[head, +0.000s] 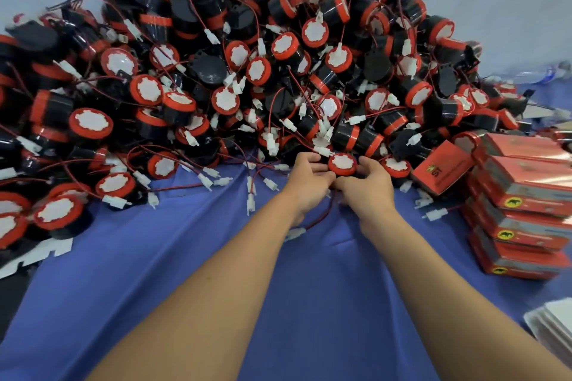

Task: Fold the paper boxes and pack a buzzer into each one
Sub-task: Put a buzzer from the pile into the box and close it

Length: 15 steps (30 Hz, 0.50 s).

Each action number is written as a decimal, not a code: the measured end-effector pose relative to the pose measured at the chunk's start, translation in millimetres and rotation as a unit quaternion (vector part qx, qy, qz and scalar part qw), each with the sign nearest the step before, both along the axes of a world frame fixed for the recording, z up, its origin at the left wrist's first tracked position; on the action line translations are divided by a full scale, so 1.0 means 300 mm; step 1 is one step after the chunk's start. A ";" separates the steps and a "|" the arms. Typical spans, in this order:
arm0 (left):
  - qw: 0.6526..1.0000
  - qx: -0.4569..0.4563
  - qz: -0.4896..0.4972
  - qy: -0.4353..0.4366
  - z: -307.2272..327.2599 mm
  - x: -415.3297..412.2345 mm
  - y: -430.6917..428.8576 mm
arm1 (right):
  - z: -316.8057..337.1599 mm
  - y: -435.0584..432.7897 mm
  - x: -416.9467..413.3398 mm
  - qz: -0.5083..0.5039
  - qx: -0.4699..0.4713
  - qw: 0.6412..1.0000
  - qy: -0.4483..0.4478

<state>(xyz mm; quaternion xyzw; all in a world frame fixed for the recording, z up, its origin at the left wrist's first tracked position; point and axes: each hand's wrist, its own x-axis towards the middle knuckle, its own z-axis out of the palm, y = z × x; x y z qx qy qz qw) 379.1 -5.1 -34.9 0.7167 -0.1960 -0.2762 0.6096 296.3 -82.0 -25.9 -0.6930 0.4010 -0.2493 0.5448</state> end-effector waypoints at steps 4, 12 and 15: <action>0.997 0.005 -0.044 -0.068 0.037 -0.048 0.066 | 0.013 0.035 -0.093 0.008 -0.031 0.998 -0.046; 0.970 -0.053 -0.008 -0.236 0.248 -0.156 0.275 | 0.186 0.228 -0.228 0.115 -0.049 0.979 -0.161; 0.965 -0.086 0.006 -0.246 0.345 -0.230 0.362 | 0.298 0.297 -0.281 0.167 -0.079 0.962 -0.201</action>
